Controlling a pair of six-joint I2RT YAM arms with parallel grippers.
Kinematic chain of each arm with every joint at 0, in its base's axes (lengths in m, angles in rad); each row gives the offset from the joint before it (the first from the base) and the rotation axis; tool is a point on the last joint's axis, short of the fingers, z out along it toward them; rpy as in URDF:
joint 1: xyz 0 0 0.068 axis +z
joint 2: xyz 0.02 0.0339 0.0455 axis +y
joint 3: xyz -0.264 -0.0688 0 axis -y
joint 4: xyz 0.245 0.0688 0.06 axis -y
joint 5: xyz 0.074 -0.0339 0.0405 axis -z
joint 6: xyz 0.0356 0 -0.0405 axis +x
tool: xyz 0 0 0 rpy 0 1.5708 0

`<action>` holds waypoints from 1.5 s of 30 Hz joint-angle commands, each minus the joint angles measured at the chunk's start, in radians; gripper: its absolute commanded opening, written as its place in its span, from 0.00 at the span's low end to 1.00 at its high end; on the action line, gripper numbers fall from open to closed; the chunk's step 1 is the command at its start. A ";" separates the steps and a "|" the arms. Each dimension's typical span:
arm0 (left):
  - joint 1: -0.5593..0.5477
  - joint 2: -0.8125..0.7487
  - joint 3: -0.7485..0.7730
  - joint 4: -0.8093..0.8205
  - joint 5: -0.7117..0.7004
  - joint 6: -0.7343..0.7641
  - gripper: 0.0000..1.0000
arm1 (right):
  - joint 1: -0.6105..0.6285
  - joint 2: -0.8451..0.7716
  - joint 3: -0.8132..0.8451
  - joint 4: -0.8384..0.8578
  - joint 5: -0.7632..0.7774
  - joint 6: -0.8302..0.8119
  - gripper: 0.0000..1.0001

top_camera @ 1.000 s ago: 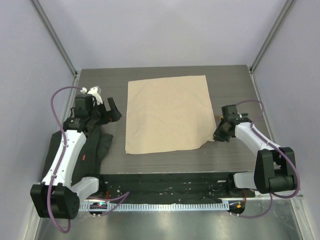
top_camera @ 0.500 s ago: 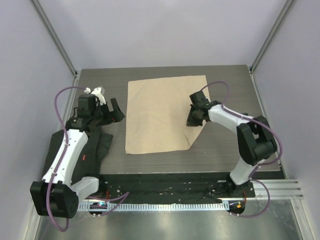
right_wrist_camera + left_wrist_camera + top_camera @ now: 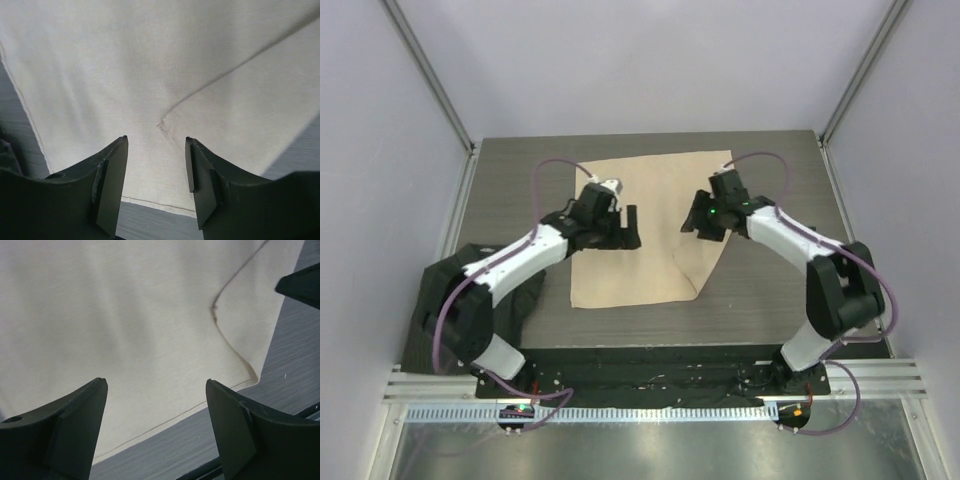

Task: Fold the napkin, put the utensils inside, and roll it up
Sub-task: Fold the napkin

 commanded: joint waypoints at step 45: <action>-0.277 0.686 0.512 0.093 -0.130 -0.106 0.27 | -0.455 -0.639 -0.374 -0.119 -0.157 -0.174 0.56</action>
